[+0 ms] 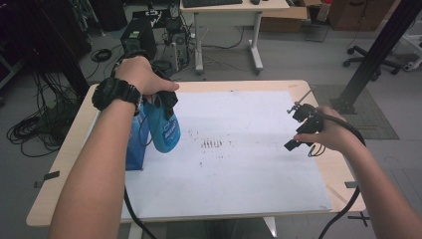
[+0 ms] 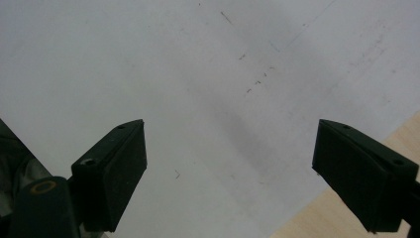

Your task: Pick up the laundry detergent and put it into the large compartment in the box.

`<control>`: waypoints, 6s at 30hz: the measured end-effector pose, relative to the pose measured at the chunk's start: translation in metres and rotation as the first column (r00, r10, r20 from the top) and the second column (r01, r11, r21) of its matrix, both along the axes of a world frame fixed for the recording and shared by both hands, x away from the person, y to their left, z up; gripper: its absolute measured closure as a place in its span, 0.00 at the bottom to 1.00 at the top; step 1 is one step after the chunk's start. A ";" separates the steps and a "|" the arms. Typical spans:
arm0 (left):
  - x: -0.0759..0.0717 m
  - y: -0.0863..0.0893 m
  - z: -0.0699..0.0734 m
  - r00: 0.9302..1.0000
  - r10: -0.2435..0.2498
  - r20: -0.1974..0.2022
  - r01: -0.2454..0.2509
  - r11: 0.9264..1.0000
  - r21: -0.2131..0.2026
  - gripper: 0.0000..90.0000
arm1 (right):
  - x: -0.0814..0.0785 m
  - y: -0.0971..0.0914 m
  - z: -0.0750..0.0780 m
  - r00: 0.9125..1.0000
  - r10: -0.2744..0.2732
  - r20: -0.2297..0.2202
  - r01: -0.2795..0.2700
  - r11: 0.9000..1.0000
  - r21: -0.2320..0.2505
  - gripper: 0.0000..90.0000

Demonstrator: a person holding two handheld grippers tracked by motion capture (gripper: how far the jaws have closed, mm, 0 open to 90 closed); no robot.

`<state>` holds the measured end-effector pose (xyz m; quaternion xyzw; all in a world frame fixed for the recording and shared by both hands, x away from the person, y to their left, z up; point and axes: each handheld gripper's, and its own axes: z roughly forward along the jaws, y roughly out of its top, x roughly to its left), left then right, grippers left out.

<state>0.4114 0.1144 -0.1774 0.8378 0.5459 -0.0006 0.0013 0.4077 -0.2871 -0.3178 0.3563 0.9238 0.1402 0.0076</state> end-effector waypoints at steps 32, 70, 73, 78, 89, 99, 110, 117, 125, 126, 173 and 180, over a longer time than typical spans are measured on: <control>0.003 0.000 0.042 0.999 0.023 0.024 -0.023 0.999 -0.024 0.42 | 0.004 0.000 0.009 1.000 0.002 0.006 -0.002 1.000 0.006 0.15; 0.005 0.004 0.070 0.997 0.077 0.033 -0.076 0.997 -0.023 0.42 | 0.004 -0.003 0.011 1.000 0.003 0.010 -0.003 1.000 0.015 0.15; 0.006 0.007 0.069 0.996 0.086 0.030 -0.085 0.996 -0.027 0.42 | 0.004 -0.003 0.011 1.000 0.002 0.010 -0.002 1.000 0.012 0.15; 0.007 0.014 0.070 0.994 0.109 0.031 -0.108 0.993 -0.037 0.42 | 0.005 -0.003 0.012 1.000 0.000 0.011 0.000 1.000 0.014 0.15; 0.007 0.034 0.073 0.984 0.173 0.044 -0.170 0.984 -0.053 0.42 | 0.006 -0.002 0.012 1.000 0.003 0.013 -0.003 1.000 0.019 0.15; 0.009 0.054 0.073 0.973 0.224 0.060 -0.221 0.974 -0.056 0.42 | 0.009 0.001 0.010 1.000 0.010 0.009 -0.010 1.000 0.018 0.15; 0.011 0.071 0.074 0.961 0.271 0.049 -0.267 0.961 -0.068 0.42 | 0.010 0.000 0.007 1.000 0.006 -0.001 -0.006 1.000 0.016 0.15; 0.013 0.084 0.075 0.948 0.312 0.055 -0.309 0.949 -0.065 0.42 | 0.011 -0.002 0.006 1.000 -0.001 -0.007 0.001 1.000 0.011 0.15; 0.013 0.098 0.080 0.937 0.344 0.065 -0.340 0.938 -0.064 0.42 | 0.013 -0.002 0.006 1.000 -0.004 -0.010 0.004 1.000 0.011 0.15; 0.013 0.100 0.080 0.934 0.349 0.069 -0.345 0.936 -0.064 0.42 | 0.014 -0.001 0.005 1.000 -0.004 -0.009 0.005 1.000 0.013 0.15; 0.014 0.158 0.057 0.872 0.487 0.042 -0.486 0.873 -0.033 0.42 | 0.016 -0.003 0.000 1.000 -0.009 -0.026 0.009 1.000 0.001 0.15; 0.016 0.157 0.054 0.874 0.485 0.037 -0.484 0.875 -0.034 0.42 | 0.016 -0.003 -0.001 0.999 -0.014 -0.029 0.015 1.000 0.002 0.15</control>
